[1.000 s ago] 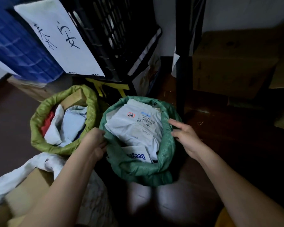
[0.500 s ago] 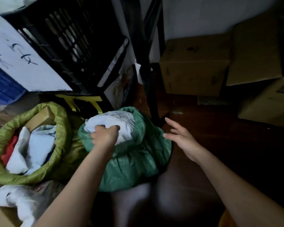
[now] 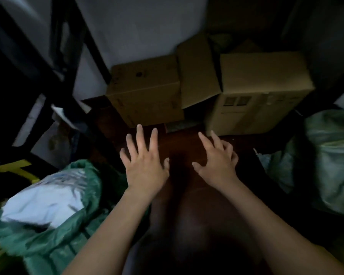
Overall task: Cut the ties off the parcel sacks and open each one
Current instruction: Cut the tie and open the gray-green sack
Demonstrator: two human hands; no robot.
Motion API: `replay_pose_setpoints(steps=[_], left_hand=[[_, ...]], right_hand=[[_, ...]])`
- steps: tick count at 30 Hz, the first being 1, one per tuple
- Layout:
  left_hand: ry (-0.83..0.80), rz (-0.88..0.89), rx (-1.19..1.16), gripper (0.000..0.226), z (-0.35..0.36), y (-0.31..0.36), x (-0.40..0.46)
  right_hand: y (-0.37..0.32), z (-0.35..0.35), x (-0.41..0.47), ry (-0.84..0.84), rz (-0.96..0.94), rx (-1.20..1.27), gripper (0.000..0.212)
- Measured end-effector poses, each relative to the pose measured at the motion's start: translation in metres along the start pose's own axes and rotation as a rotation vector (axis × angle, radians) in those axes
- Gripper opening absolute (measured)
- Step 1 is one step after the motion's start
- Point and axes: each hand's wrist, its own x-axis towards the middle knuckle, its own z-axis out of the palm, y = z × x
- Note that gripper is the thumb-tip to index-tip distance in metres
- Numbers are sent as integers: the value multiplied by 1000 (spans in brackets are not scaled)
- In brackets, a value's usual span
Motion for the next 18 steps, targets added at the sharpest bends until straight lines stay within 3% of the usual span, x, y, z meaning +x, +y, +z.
replay_pose_setpoints(steps=[7,12,16,18], left_hand=[[49,288,-10,86,13,92,3],[1,395,-97,84,17,161,-2],[-29,476,-203,82,17,205,-16],[-36,480,-245,81,16,220,-21]], right_hand=[[64,-69,-24,229,183,-149,85],[99,-112,-39,347,348,-184,79],[125,-146,-55,748,444,-261,51],[136,-161,-62,925,526,-179,39]])
